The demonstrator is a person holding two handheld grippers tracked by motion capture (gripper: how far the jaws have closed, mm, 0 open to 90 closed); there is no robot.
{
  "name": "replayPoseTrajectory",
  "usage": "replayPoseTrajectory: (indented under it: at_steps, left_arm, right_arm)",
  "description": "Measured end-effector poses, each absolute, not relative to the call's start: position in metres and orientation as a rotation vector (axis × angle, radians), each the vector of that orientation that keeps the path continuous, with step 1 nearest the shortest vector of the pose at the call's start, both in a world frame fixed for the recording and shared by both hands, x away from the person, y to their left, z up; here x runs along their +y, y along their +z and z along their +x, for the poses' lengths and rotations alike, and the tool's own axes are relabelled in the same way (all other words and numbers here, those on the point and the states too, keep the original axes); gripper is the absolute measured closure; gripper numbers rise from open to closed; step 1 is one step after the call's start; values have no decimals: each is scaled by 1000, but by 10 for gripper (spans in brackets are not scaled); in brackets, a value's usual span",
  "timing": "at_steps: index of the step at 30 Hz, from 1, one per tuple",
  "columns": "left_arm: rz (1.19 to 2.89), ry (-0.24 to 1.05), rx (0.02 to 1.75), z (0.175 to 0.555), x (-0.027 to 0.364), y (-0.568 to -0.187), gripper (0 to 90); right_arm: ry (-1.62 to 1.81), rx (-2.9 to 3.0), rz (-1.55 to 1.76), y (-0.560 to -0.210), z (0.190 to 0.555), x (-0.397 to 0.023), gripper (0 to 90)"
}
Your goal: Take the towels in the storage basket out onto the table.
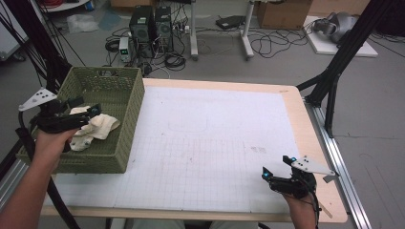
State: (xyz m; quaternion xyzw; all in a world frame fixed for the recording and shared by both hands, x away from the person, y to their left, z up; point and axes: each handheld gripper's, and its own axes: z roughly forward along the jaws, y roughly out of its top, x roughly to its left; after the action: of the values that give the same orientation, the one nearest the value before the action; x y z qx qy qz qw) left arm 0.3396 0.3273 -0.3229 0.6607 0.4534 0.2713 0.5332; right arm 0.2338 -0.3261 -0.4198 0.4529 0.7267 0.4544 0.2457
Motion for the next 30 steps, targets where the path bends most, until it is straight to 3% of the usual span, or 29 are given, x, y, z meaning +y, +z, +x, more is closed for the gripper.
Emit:
replayPoseTrajectory:
  at_steps: [12,26,30]
  left_arm:
    - [1668,594,1414,390,352,-368,208]
    - [1836,498,1759,405,353,-400,204]
    - [1954,443,1828,408,349,-411,201]
  right_arm:
    - [1224,1980,1250,-422,233,-329,97]
    - [1222,1982,1245,-421,231,-331,97]
    - [1221,1978,1254,-421,230,-332,97]
